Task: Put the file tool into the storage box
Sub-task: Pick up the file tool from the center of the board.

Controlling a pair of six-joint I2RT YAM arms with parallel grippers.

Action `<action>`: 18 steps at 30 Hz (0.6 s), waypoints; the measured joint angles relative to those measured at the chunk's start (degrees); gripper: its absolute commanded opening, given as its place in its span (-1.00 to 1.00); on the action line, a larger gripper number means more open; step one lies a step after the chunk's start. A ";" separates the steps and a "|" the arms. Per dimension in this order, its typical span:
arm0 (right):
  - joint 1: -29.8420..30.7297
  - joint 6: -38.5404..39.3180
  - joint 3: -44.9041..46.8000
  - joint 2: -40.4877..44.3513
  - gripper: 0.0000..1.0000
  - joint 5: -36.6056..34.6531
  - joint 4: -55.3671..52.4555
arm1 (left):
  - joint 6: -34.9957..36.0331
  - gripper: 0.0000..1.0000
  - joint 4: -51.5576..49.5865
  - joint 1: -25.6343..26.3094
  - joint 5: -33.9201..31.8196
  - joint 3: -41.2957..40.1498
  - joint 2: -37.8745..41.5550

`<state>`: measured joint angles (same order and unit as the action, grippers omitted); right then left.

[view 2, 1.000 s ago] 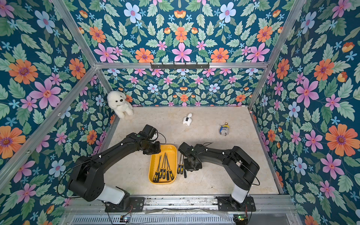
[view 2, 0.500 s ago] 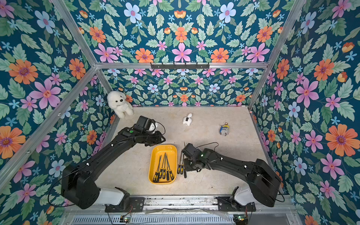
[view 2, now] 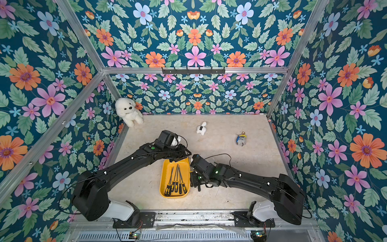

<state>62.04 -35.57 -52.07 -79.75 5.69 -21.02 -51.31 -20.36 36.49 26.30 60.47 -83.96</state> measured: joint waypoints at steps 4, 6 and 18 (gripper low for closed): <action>0.26 -0.02 -0.50 -0.33 -0.94 0.04 0.17 | -0.72 -0.44 -0.04 0.26 -0.87 0.33 -1.18; 0.33 -0.31 -0.61 -0.61 -0.94 0.09 0.20 | -0.55 -0.63 -0.46 0.26 -1.38 0.52 -1.51; 0.48 -0.35 -1.75 -1.05 0.31 0.04 -0.31 | 4.55 -1.00 -5.44 -0.46 -3.96 3.28 -2.82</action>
<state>62.52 -35.92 -53.82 -80.79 5.74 -21.32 -46.76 -25.80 36.03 22.35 63.75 -86.78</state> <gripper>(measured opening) 0.610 0.090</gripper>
